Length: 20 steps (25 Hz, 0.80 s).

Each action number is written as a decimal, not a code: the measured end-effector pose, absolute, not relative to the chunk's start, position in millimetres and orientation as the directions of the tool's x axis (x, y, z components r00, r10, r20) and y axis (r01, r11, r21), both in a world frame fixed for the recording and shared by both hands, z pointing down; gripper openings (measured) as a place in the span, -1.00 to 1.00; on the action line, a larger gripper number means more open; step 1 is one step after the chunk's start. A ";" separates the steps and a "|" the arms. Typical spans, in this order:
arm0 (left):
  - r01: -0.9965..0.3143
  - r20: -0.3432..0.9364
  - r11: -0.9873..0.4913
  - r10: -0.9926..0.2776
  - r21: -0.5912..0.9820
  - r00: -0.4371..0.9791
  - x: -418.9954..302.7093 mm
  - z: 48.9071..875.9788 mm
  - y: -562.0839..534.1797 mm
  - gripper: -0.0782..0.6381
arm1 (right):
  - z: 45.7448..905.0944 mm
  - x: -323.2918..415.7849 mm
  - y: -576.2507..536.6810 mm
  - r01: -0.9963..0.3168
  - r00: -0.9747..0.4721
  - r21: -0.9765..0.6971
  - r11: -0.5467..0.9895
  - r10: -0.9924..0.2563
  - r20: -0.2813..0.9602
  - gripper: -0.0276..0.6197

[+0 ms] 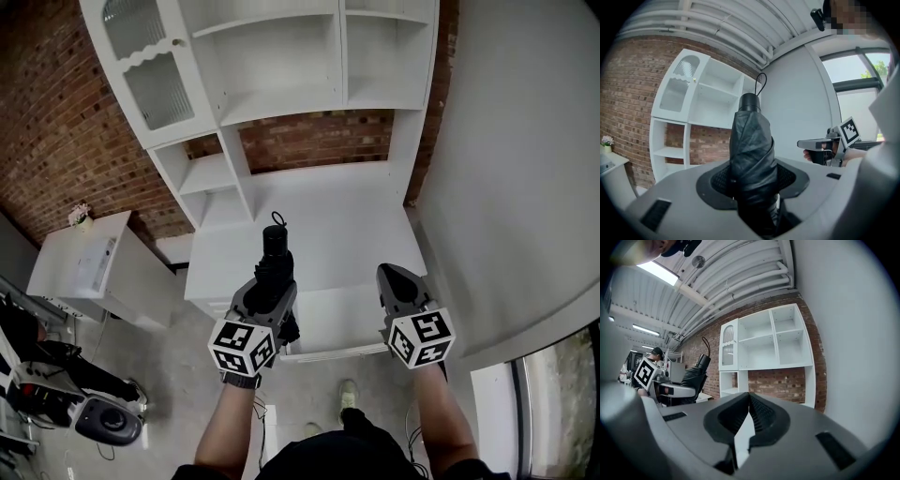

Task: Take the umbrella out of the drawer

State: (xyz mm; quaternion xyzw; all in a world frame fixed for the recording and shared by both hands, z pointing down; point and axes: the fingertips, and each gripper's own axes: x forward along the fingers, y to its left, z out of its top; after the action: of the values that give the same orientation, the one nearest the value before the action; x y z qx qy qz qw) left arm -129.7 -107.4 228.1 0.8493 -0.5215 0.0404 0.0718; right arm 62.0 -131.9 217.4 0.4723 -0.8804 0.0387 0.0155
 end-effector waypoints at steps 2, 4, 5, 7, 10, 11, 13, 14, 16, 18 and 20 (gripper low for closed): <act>-0.900 0.119 -0.431 -0.892 0.071 0.437 -136.6 213.0 -103.7 -0.22 | 206.4 58.7 -131.8 -0.832 -0.554 -0.050 0.552 -0.831 0.051 -0.90; -0.907 0.097 -0.415 -0.902 0.067 0.420 -143.3 199.4 -100.6 -0.22 | 196.6 55.5 -131.8 -0.831 -0.555 -0.045 0.554 -0.831 0.041 -0.90; -0.911 0.086 -0.406 -0.908 0.067 0.411 -146.5 193.4 -99.1 -0.22 | 192.3 53.8 -131.5 -0.831 -0.556 -0.043 0.554 -0.830 0.037 -0.90; -0.918 0.064 -0.390 -0.917 0.068 0.394 -152.0 182.5 -95.8 -0.22 | 185.2 50.8 -130.0 -0.830 -0.558 -0.038 0.557 -0.829 0.029 -0.90; -0.925 0.035 -0.375 -0.925 0.062 0.378 -157.7 169.3 -90.6 -0.22 | 176.1 47.0 -126.5 -0.826 -0.563 -0.029 0.562 -0.826 0.018 -0.90; -0.926 0.029 -0.372 -0.927 0.060 0.374 -159.4 165.7 -88.8 -0.22 | 172.9 46.2 -125.2 -0.826 -0.564 -0.028 0.564 -0.826 0.014 -0.90; -0.929 0.021 -0.367 -0.929 0.055 0.368 -162.4 159.1 -85.2 -0.22 | 166.8 45.0 -122.9 -0.824 -0.567 -0.032 0.566 -0.824 0.008 -0.90; -0.930 0.018 -0.365 -0.930 0.053 0.366 -163.8 156.0 -83.6 -0.22 | 164.2 44.5 -121.9 -0.823 -0.568 -0.034 0.567 -0.823 0.006 -0.90; -0.931 0.013 -0.362 -0.932 0.051 0.363 -165.6 150.4 -80.8 -0.22 | 159.9 43.6 -119.7 -0.822 -0.569 -0.030 0.568 -0.823 0.006 -0.90; -0.931 0.010 -0.362 -0.932 0.051 0.363 -165.9 147.2 -78.6 -0.22 | 158.4 43.0 -117.7 -0.823 -0.568 -0.020 0.568 -0.823 0.012 -0.90; -0.929 0.006 -0.367 -0.930 0.050 0.368 -165.3 146.8 -77.3 -0.22 | 159.1 42.4 -116.5 -0.824 -0.566 -0.015 0.566 -0.824 0.015 -0.90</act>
State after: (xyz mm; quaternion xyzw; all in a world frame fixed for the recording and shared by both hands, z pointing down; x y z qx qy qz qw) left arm -165.3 -77.3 146.8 0.8267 -0.5621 -0.0116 0.0222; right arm 42.4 -116.5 159.1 0.4657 -0.8849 0.0101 0.0032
